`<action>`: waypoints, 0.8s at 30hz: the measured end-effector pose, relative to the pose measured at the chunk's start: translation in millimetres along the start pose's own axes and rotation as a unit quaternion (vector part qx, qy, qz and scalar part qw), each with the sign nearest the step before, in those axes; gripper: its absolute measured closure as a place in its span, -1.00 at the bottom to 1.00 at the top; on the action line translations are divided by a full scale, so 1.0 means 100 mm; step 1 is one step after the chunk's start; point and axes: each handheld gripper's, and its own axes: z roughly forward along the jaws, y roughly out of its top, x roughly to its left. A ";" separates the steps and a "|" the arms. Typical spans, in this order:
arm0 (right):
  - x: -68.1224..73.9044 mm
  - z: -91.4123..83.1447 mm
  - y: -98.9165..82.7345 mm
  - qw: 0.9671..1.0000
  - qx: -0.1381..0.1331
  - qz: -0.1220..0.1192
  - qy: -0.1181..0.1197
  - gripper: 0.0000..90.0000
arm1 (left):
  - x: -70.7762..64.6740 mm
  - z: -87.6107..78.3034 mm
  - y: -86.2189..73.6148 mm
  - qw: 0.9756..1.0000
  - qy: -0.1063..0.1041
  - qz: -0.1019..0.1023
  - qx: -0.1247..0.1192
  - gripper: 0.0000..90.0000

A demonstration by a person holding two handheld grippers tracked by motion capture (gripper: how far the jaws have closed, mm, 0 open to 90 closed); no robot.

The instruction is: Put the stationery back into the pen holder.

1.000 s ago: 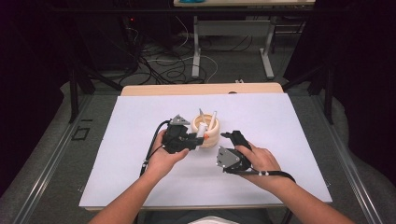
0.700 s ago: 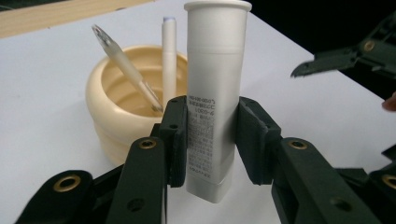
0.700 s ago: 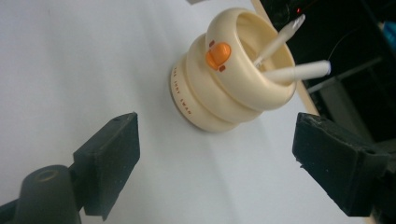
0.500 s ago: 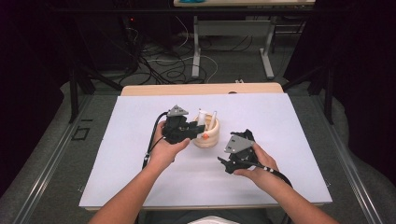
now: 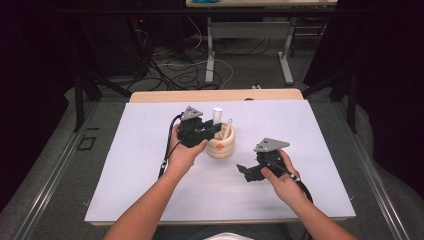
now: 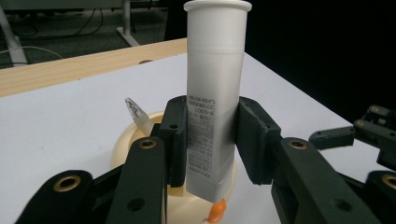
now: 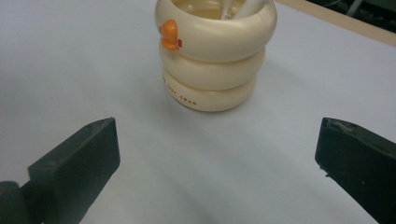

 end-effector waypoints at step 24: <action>-0.13 0.02 -0.12 0.999 -0.010 0.047 0.006 -1.00 | 0.06 0.37 -0.18 0.999 0.030 -0.031 0.015 0.46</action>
